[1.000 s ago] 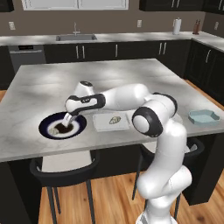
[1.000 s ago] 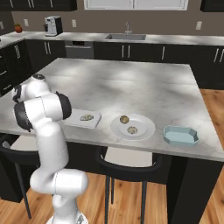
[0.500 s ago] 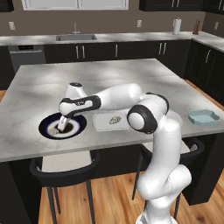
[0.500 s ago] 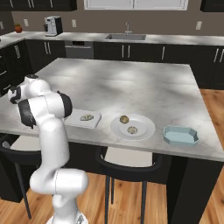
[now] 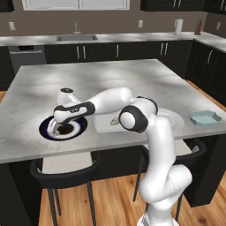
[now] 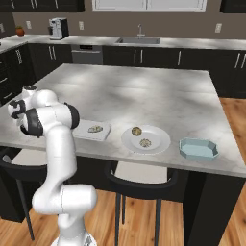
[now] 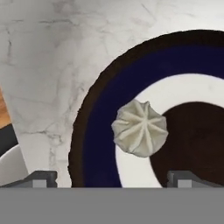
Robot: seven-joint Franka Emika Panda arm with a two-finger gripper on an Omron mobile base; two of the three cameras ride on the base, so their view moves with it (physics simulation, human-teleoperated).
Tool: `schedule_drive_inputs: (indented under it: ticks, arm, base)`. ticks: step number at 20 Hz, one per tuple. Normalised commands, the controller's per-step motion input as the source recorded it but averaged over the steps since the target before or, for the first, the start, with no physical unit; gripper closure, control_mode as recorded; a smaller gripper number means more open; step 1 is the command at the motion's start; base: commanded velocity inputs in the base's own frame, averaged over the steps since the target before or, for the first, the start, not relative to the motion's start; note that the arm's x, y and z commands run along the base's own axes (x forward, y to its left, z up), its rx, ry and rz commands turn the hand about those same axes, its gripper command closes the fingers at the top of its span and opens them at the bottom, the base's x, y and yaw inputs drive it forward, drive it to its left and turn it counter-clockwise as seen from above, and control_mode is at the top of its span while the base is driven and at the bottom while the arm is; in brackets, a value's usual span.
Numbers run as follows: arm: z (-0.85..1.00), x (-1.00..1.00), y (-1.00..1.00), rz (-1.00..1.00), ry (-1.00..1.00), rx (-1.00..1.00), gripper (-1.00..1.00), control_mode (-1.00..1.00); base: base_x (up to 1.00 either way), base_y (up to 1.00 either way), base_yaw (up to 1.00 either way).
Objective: Place two dumplings into each of the tupperware containers and then place the containers in the fridge.
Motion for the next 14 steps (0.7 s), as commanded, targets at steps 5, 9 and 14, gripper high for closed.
schedule_drive_inputs:
  ticks: [5, 9, 14]
  arm:
    - [-0.23, 0.33, 0.14, -0.23, 0.09, 0.0, -1.0, -1.0]
    - [-0.39, 0.41, 0.11, -0.22, 0.04, 0.0, -1.0, -1.0]
    - [-0.06, 0.18, 0.24, -0.21, 0.01, 0.0, -1.0, -1.0]
  base:
    - [0.0, 0.0, 0.0]
    - [0.0, 0.0, 0.0]
    - [0.0, 0.0, 0.0]
